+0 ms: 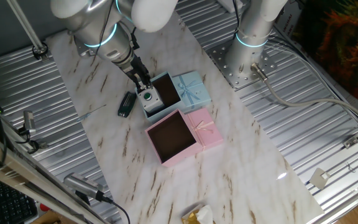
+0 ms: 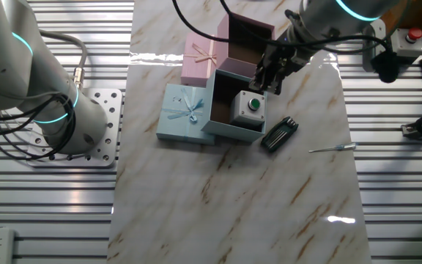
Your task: Move an object from one box to another
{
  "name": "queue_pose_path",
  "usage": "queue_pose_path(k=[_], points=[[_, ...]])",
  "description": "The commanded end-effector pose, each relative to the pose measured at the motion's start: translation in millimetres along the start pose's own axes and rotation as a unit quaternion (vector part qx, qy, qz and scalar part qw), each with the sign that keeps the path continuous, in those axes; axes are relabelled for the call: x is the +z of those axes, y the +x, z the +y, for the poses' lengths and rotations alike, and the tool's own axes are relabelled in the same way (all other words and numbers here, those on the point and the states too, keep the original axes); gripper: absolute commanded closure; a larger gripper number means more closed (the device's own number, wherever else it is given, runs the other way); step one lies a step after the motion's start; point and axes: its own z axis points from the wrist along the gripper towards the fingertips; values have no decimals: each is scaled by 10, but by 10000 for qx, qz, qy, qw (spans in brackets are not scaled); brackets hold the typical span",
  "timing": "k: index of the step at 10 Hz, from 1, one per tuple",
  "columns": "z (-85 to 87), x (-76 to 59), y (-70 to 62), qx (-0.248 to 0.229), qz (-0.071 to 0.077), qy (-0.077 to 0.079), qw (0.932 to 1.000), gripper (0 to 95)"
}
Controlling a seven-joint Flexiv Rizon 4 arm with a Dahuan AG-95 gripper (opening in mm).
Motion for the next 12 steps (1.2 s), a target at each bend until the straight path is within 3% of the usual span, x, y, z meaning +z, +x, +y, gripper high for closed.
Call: queue_pose_path(k=[1,6,12], points=[[23,34,-59,-4,41,17,10000,950],[-8,126,-84,11,39,111,9999,950],[-67,255,-117,64,-177,122,9997,950]])
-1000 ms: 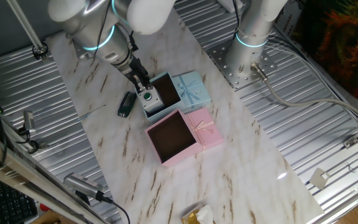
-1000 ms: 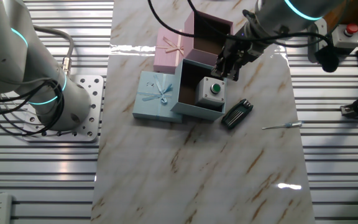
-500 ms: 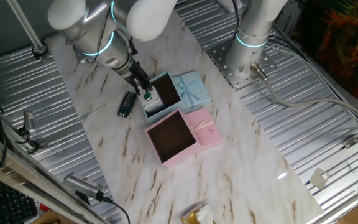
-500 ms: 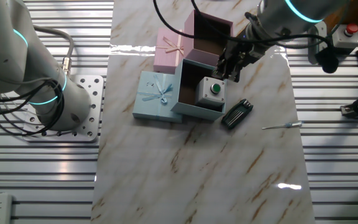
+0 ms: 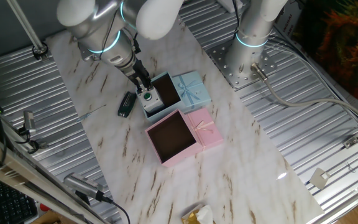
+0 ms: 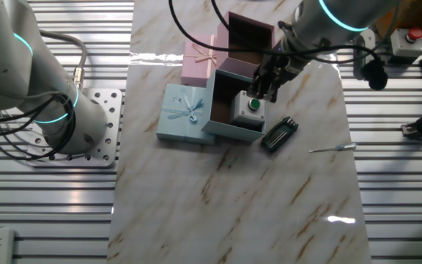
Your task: Move an object from one box to another
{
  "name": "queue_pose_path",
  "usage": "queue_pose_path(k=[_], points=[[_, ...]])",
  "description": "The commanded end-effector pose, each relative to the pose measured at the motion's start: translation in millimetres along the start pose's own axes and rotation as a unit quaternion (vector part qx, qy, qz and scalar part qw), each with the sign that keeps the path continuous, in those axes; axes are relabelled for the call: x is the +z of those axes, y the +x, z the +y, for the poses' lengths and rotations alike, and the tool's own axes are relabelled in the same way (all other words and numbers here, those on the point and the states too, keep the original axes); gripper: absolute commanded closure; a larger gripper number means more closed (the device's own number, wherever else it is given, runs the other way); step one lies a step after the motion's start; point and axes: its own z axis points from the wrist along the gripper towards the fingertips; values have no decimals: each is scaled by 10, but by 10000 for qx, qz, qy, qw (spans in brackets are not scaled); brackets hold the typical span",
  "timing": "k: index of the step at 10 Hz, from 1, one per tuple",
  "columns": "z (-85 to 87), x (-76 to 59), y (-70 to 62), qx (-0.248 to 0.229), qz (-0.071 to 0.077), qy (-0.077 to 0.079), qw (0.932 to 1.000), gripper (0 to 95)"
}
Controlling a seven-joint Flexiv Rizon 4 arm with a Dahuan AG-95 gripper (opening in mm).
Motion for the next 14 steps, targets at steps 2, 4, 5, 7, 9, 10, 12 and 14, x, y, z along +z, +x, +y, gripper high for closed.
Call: queue_pose_path(k=[2,4,5,7,9,10,12,14], points=[[46,101,-67,12,-40,-5,10000,950],[83,130,-97,32,-57,14,10000,950],[84,132,-104,28,-65,21,10000,950],[52,156,-97,-8,-109,25,9999,950],[44,162,-93,-137,-117,107,9998,760],[43,162,-93,-261,-107,106,9995,190],[38,166,-91,-322,-142,79,9994,0],[34,168,-90,-327,-188,61,9993,0]])
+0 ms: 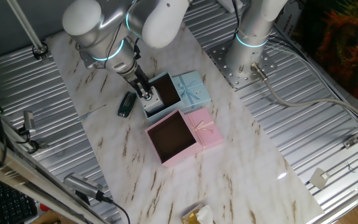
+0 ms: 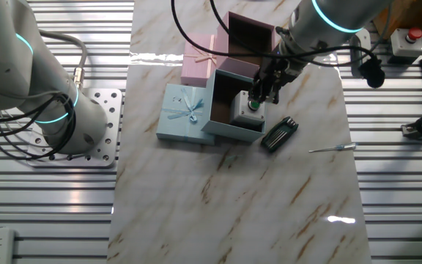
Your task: Move an object from one box to another
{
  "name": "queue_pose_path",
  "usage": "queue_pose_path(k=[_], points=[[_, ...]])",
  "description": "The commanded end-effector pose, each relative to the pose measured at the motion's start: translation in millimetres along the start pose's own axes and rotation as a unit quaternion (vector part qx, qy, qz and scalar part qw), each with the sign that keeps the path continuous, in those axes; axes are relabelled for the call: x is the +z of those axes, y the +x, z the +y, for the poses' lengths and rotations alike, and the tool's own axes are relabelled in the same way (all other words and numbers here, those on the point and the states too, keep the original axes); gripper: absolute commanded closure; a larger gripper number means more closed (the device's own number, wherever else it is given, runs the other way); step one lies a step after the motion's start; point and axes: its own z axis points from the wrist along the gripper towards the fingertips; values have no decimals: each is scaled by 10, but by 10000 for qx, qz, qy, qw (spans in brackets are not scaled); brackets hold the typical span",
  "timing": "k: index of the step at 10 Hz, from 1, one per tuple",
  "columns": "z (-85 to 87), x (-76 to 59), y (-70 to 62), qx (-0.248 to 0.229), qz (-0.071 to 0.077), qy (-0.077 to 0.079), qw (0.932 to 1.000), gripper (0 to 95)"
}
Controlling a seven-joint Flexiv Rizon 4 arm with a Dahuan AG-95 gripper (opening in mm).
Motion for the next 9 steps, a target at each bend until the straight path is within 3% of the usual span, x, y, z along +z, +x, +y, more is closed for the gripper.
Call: queue_pose_path(k=[1,9], points=[[-7,2,20,16,-32,-10,10000,0],[-67,87,42,22,-47,-37,10000,0]])
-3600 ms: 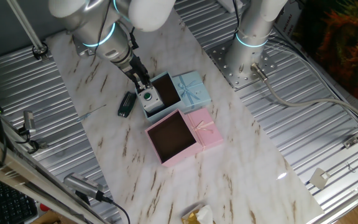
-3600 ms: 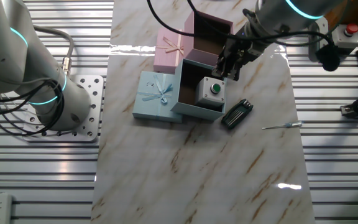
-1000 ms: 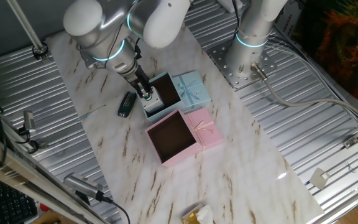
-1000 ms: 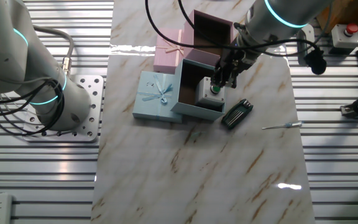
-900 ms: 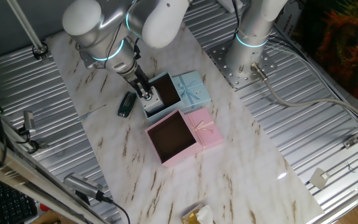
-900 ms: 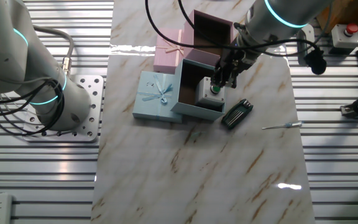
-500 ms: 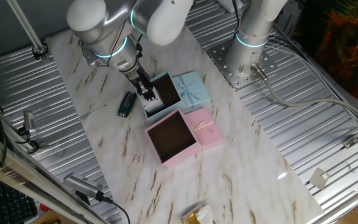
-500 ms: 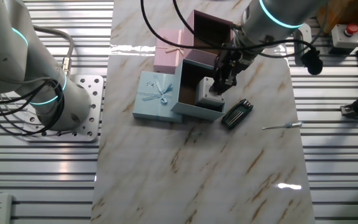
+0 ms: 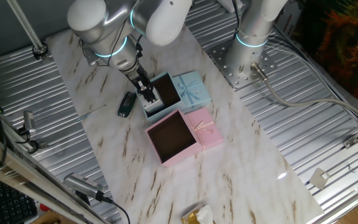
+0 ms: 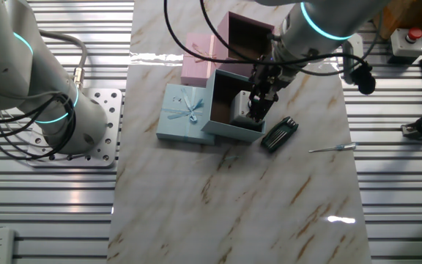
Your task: Move an object from one box to another
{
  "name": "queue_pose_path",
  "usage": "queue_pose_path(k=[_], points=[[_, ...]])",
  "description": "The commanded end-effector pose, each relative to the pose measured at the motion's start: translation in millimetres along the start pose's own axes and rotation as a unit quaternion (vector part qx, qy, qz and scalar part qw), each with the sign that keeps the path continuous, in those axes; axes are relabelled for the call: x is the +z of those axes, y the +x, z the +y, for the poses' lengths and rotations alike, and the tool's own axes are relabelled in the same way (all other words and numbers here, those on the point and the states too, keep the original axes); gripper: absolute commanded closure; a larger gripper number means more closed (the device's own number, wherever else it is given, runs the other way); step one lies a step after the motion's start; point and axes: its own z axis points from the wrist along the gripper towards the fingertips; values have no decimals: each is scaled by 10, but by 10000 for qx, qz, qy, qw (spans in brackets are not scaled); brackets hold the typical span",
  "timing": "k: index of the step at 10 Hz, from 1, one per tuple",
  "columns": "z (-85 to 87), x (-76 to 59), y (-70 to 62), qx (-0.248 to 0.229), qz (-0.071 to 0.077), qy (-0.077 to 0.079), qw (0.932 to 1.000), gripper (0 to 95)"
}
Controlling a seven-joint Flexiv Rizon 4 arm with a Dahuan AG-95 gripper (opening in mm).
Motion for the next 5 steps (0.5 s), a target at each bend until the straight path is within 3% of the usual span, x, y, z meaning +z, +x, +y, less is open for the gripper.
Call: queue_pose_path(k=[1,5], points=[[31,17,-36,25,32,-4,10000,0],[87,96,-85,62,22,-10,10000,0]])
